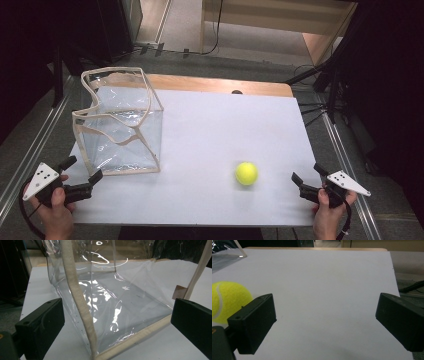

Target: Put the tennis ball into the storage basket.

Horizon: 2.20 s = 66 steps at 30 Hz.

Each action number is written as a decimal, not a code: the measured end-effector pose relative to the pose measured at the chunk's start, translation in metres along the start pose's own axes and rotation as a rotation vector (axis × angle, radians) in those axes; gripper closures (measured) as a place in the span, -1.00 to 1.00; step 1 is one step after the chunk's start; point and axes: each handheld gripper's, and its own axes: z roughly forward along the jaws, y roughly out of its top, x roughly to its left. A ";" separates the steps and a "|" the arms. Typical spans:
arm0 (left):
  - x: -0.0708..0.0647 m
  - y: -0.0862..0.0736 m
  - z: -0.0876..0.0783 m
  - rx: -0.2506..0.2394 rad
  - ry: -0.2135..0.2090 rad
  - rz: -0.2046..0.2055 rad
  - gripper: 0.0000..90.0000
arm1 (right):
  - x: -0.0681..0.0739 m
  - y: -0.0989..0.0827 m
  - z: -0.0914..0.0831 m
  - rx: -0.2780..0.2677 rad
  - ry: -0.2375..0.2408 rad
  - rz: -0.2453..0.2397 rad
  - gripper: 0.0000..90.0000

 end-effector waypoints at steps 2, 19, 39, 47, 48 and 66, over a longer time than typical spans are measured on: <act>0.000 0.000 0.001 0.002 0.002 0.002 -1.00 | 0.001 0.001 0.000 0.003 -0.004 -0.004 -0.96; 0.000 -0.001 0.000 -0.005 -0.010 0.004 -1.00 | 0.040 0.027 0.003 0.055 0.116 -0.094 -0.95; -0.001 -0.001 0.001 0.004 -0.010 0.014 -1.00 | 0.102 0.055 0.035 0.201 0.260 -0.256 -0.95; -0.002 -0.001 0.001 0.003 -0.011 0.014 -1.00 | 0.118 0.058 0.049 0.259 0.294 -0.299 -0.95; -0.002 -0.001 0.001 0.003 -0.011 0.014 -1.00 | 0.119 0.058 0.051 0.268 0.290 -0.299 -0.95; -0.002 -0.001 0.001 0.001 -0.013 0.016 -1.00 | 0.125 0.053 0.077 0.460 0.297 -0.290 -0.87</act>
